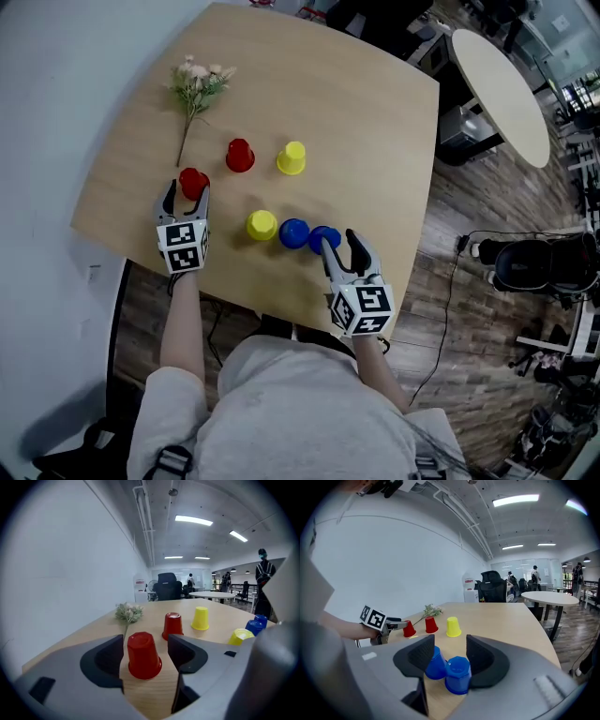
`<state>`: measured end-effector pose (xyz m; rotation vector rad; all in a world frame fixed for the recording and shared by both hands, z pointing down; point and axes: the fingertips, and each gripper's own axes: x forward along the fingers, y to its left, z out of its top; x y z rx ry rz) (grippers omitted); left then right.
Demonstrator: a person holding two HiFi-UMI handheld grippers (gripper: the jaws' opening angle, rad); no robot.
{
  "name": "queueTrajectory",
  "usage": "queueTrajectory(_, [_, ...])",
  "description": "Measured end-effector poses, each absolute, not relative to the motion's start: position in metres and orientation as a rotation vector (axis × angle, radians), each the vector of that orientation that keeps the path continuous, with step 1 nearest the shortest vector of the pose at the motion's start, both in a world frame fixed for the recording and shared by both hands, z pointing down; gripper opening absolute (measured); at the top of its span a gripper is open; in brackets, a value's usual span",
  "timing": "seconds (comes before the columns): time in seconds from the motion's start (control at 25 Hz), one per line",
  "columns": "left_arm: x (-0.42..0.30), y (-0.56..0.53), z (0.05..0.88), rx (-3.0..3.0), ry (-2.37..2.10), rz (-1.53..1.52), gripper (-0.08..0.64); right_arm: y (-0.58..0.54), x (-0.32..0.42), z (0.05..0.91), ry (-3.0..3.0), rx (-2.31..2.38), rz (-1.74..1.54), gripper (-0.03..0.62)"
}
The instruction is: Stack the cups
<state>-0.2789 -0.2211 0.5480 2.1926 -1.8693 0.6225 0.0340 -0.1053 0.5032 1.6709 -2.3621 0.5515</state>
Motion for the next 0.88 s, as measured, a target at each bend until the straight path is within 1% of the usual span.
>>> queueTrajectory(0.24, [-0.292,-0.237,0.577,2.111,-1.838,0.661,0.282,-0.106,0.042,0.502,-2.325,1.707,0.547,0.222])
queueTrajectory(0.28, [-0.293,-0.237,0.580,2.105,-1.832,0.663,0.274,-0.106,0.043,0.502,-2.322,1.710,0.547,0.222])
queueTrajectory(0.36, [-0.293,-0.236,0.581,2.107,-1.827,0.663,0.236,-0.105,0.044,0.502,-2.319,1.716,0.546,0.222])
queueTrajectory(0.4, [-0.292,-0.235,0.579,2.117,-1.823,0.660,0.233,-0.105,0.045,0.501,-2.320,1.720,0.544,0.222])
queueTrajectory(0.56, [-0.275,-0.230,0.553,2.221,-1.792,0.628,0.229,-0.106,0.047,0.496,-2.332,1.733,0.536,0.192])
queueTrajectory(0.72, [-0.238,-0.216,0.513,2.374,-1.720,0.608,0.229,-0.106,0.051,0.488,-2.367,1.722,0.520,0.148])
queueTrajectory(0.88, [-0.186,-0.193,0.476,2.511,-1.612,0.549,0.229,-0.103,0.056,0.480,-2.413,1.690,0.503,0.075])
